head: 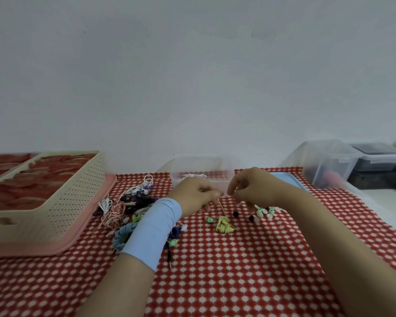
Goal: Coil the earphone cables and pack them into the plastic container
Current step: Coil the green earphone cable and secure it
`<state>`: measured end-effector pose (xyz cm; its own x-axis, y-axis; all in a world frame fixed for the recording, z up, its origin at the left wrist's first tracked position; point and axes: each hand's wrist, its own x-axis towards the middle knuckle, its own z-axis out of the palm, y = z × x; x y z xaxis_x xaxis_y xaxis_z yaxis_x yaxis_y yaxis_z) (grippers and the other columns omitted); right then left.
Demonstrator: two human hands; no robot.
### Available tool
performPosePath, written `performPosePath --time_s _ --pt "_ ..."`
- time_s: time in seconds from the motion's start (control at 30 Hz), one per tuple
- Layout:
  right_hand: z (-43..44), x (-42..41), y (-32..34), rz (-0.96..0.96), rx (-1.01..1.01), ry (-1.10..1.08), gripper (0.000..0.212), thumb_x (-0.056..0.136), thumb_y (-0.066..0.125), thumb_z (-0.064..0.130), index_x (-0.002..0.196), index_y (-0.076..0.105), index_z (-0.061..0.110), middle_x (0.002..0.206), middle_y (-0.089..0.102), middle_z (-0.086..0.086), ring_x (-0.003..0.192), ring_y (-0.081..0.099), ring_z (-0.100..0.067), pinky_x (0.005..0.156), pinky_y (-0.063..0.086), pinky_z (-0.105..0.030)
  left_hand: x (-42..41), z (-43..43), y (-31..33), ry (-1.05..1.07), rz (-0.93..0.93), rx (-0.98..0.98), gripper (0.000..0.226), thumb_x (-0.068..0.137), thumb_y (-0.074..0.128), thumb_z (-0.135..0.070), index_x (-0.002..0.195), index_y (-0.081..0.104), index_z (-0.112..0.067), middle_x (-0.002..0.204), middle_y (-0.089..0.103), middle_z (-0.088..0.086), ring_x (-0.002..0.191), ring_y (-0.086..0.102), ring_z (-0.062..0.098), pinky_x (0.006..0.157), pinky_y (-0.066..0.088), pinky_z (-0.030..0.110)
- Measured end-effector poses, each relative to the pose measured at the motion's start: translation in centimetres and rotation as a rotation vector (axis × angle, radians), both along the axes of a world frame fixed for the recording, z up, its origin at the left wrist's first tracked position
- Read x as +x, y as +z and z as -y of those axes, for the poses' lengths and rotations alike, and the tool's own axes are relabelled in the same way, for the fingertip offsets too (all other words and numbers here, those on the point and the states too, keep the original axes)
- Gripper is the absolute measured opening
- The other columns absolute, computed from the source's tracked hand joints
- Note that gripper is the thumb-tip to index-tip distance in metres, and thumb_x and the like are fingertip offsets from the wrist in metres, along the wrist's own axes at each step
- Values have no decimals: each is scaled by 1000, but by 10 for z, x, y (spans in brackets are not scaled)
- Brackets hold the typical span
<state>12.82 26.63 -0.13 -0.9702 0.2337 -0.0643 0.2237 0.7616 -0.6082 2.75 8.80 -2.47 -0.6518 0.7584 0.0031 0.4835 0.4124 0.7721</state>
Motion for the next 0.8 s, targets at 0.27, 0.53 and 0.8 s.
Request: performPosePath --time_s 0.27,0.53,0.8 --pt "1 3 2 -9 -114 24 12 90 72 9 99 76 16 80 78 -1 59 72 -19 44 44 -12 -4 4 -4 -17 170 134 23 95 61 -11 113 71 -22 90 74 15 75 68 21 72 59 27" --pt "1 3 3 -21 -117 -29 8 92 71 13 90 79 15 75 77 0 56 71 -14 44 44 -17 -1 0 -6 36 251 299 13 89 69 -12 103 69 -13 89 76 6 80 72 20 76 61 34" --pt "4 5 6 -143 -208 -58 8 96 66 12 99 74 13 70 73 -1 42 59 -9 41 44 -21 5 0 -4 49 277 396 18 94 63 -19 108 74 -24 91 76 -4 63 57 9 57 48 20"
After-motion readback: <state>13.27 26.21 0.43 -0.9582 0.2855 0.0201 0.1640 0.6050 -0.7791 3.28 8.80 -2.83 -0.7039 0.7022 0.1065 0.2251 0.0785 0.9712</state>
